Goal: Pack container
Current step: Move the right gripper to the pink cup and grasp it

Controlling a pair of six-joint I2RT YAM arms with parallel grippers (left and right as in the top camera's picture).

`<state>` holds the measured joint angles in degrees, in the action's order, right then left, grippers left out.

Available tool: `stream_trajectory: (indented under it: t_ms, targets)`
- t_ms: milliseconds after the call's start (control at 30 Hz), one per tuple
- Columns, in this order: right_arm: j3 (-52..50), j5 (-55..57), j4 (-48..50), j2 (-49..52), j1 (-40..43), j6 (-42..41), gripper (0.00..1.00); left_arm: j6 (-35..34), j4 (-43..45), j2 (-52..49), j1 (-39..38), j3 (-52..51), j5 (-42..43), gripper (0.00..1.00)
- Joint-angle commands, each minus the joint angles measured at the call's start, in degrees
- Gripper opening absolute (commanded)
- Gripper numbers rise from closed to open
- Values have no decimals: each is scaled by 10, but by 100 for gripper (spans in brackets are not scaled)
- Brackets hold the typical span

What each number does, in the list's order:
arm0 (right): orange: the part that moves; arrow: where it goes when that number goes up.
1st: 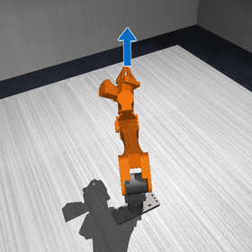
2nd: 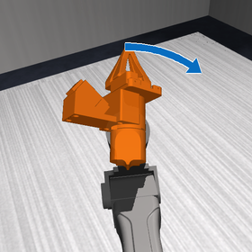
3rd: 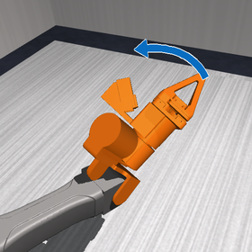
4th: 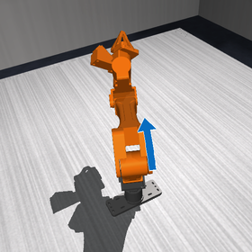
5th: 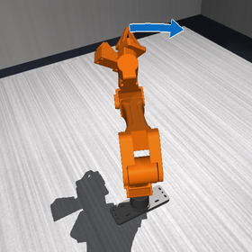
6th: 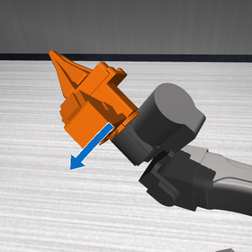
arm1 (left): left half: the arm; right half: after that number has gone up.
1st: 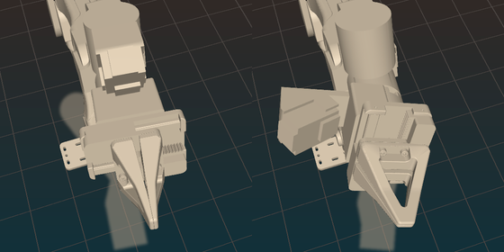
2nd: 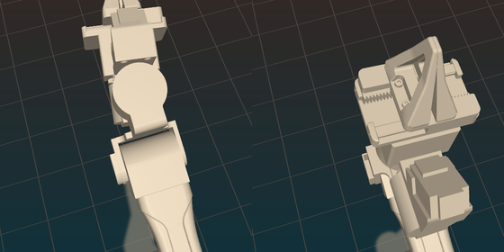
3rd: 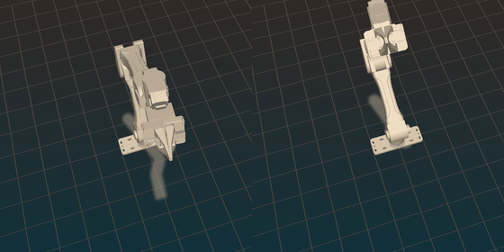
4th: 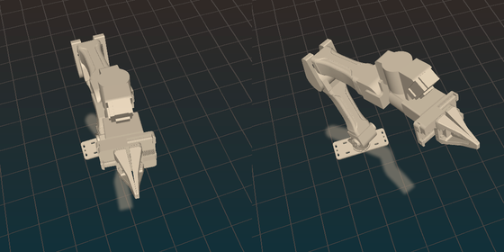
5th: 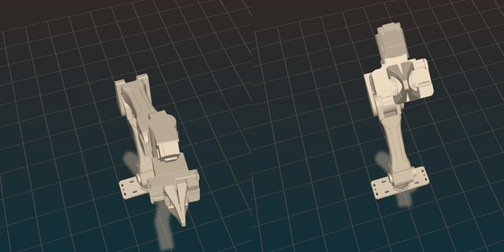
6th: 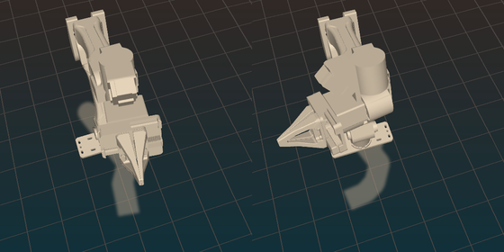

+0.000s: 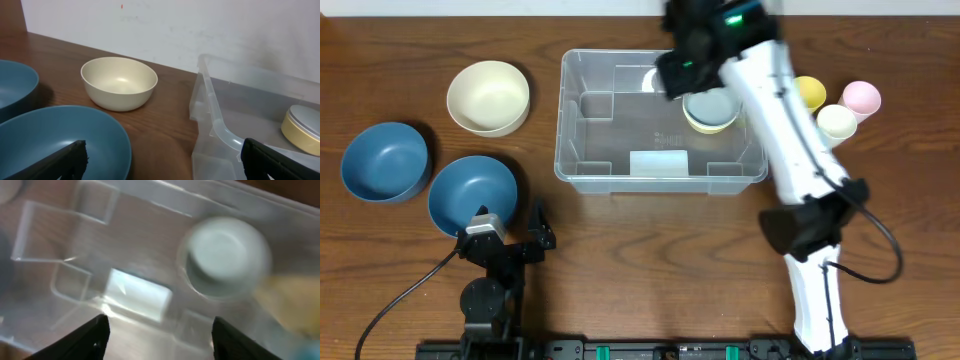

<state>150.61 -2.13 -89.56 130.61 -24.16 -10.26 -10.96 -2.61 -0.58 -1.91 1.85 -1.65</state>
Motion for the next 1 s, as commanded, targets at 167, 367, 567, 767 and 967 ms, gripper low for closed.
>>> stream_trajectory:
  t_ms: [167, 367, 567, 767, 967]
  targets:
    - [7, -23, -78, -38, 170, -69, 69, -5, -15, 3, 2, -16, -1, 98]
    - [-36, -10, -78, -38, 248, -86, 69, -5, -15, 3, 2, -16, -1, 98]
    - [-91, 49, -77, -38, 342, -90, 72, -5, -15, 3, 2, -16, -1, 98]
    - [-130, 47, -34, -37, 447, -90, 71, -5, -15, 3, 2, -16, -1, 98]
    - [-191, -3, 67, -37, 503, -64, 70, -5, -15, 3, 2, -16, -1, 98]
